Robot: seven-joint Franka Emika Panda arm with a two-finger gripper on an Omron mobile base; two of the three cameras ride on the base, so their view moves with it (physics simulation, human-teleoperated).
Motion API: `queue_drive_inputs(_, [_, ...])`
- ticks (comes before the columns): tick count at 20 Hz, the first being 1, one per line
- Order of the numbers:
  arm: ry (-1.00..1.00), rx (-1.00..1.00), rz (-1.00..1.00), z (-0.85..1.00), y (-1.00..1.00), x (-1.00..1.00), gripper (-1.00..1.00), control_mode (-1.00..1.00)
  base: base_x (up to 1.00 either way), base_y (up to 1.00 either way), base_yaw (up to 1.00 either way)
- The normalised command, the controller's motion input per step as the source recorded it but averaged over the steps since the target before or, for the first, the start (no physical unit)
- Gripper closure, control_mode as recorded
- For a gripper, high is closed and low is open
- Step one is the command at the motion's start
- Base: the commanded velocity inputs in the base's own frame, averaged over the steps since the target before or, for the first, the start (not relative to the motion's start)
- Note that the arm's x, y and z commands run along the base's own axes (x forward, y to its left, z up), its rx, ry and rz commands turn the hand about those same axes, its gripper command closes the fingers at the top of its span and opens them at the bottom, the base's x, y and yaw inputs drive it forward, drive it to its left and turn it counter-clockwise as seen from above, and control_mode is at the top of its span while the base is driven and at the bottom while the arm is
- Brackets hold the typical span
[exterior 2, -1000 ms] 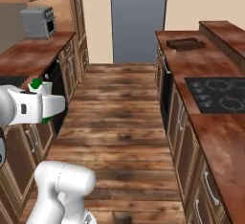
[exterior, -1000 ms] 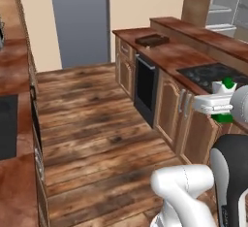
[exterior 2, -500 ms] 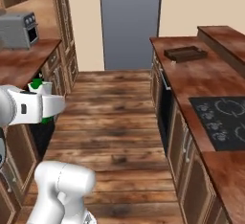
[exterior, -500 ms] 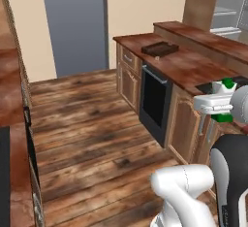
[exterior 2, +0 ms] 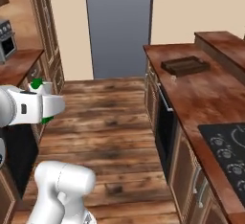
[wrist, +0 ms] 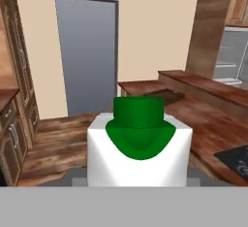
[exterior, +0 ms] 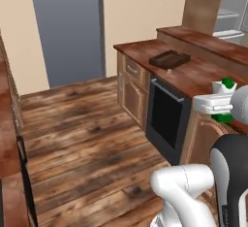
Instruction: Take out the milk from the fridge and place it on the tray on the counter. Then take the sugar cube near the tray and place it in the tray.
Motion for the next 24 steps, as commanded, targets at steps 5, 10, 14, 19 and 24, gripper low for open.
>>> queue_drive_inputs(5, [0.0, 0.0, 0.0, 0.0, 0.0, 0.0, 1.0, 1.0, 1.0, 0.27, -0.25])
queue_drive_inputs(10, [0.0, 0.0, 0.0, 0.0, 0.0, 0.0, 1.0, 1.0, 1.0, 0.66, -0.45])
queue_drive_inputs(14, [0.0, 0.0, 0.0, 0.0, 0.0, 0.0, 1.0, 1.0, 1.0, 0.89, -0.5])
queue_drive_inputs(19, [0.0, 0.0, 0.0, 0.0, 0.0, 0.0, 1.0, 1.0, 1.0, 0.95, -0.56])
queue_drive_inputs(24, [0.0, 0.0, 0.0, 0.0, 0.0, 0.0, 1.0, 1.0, 1.0, 0.53, -0.53])
